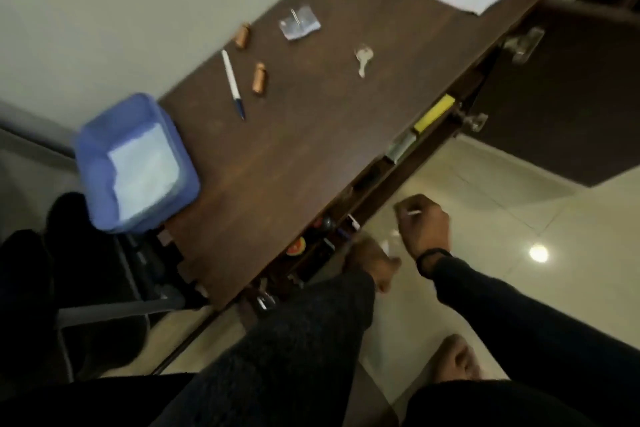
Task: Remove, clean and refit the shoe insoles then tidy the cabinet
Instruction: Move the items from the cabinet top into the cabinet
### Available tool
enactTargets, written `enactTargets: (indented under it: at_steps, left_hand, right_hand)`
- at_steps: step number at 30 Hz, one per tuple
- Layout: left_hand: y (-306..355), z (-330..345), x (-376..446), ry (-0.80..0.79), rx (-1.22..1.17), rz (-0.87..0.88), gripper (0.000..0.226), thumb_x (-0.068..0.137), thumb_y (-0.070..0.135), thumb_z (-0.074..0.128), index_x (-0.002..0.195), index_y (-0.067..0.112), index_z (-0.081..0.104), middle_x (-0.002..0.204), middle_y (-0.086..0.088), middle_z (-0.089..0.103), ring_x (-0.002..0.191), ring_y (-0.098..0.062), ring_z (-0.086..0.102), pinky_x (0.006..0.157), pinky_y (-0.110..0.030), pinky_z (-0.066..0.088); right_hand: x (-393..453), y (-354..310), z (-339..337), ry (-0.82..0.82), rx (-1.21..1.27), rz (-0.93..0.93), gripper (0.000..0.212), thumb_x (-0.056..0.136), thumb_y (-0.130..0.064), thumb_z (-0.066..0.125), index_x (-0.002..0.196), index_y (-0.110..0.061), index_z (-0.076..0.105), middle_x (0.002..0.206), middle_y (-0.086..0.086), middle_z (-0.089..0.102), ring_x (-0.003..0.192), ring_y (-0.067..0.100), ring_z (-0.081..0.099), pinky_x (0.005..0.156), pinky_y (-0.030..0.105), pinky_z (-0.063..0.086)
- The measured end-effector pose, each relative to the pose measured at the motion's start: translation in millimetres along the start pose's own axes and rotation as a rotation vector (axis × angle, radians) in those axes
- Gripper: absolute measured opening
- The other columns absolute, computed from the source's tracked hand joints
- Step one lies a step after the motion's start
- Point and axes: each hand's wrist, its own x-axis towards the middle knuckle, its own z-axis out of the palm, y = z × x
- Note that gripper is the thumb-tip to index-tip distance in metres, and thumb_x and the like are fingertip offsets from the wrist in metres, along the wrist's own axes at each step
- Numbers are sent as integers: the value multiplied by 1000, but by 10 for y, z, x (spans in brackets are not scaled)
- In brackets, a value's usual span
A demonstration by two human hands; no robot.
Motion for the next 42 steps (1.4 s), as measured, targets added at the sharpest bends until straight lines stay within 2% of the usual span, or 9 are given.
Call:
enactTargets:
  at_steps: [4, 7, 10, 15, 20, 25, 34, 38, 42]
  left_hand:
    - [537, -417, -917, -261, 183, 242, 42, 96, 40, 64, 82, 1, 73, 79, -14, 76, 70, -25, 74, 77, -35, 62]
    - [842, -1063, -1476, -310, 74, 334, 37, 103, 34, 55, 86, 5, 70, 75, -9, 73, 53, -13, 61, 57, -23, 52]
    - [912, -1772, -1734, 7, -188, 393, 39, 102, 36, 56, 74, 11, 68, 56, 3, 64, 42, -6, 53, 45, -18, 42]
    - [776, -2768, -1377, 792, -145, 209, 45, 88, 51, 62, 93, 8, 74, 88, -8, 76, 91, -21, 73, 87, -30, 56]
    - [771, -2882, -1234, 766, 17, 58, 44, 93, 25, 67, 129, 2, 59, 128, -19, 62, 119, -36, 60, 97, -40, 52]
    - [757, -2912, -1104, 740, 1, 35, 43, 90, 18, 69, 129, 2, 60, 125, -18, 63, 115, -35, 62, 95, -41, 55]
    - [637, -2996, -1018, 753, -70, 15, 35, 90, 14, 67, 122, 2, 64, 114, -17, 68, 99, -32, 70, 84, -42, 61]
    - [630, -2913, -1103, 755, -138, 66, 32, 93, 16, 67, 121, 2, 63, 111, -17, 69, 96, -29, 71, 82, -38, 62]
    - [638, -2365, -1599, 681, -319, 375, 11, 96, 25, 67, 95, 14, 67, 82, -5, 73, 61, -11, 71, 53, -16, 53]
  right_hand:
    - [54, -538, -649, 265, -60, -153, 41, 100, -37, 58, 66, -15, 50, 59, 5, 50, 60, 33, 51, 58, 34, 33]
    - [126, -1123, -969, 399, -35, -301, 53, 104, -39, 51, 58, -16, 34, 51, 4, 39, 50, 32, 41, 52, 35, 30]
    - [78, -1690, -1064, 401, 23, -496, 52, 103, -40, 52, 59, -19, 35, 50, 2, 38, 46, 25, 37, 48, 36, 34]
    - [-78, -2484, -692, 210, -53, -716, 39, 93, -37, 69, 67, -21, 44, 59, -4, 45, 54, 17, 41, 52, 30, 30]
    - [66, -2880, -318, 231, -46, -517, 18, 89, -26, 70, 94, -18, 55, 104, 5, 54, 93, 23, 54, 81, 37, 47]
    - [426, -2705, -549, 239, -259, -253, 46, 91, -32, 72, 124, -6, 55, 136, 17, 40, 124, 34, 45, 105, 44, 43]
    - [658, -2628, -559, 43, -362, -303, 15, 90, -26, 70, 97, -13, 69, 109, 13, 64, 100, 32, 60, 88, 42, 54]
    - [598, -2577, -673, -19, -129, -303, 9, 92, -14, 69, 85, -18, 65, 90, 2, 65, 86, 19, 61, 75, 33, 50]
    - [287, -2419, -961, -104, 222, -250, 9, 87, -11, 78, 87, -11, 68, 81, 8, 70, 68, 18, 64, 66, 34, 57]
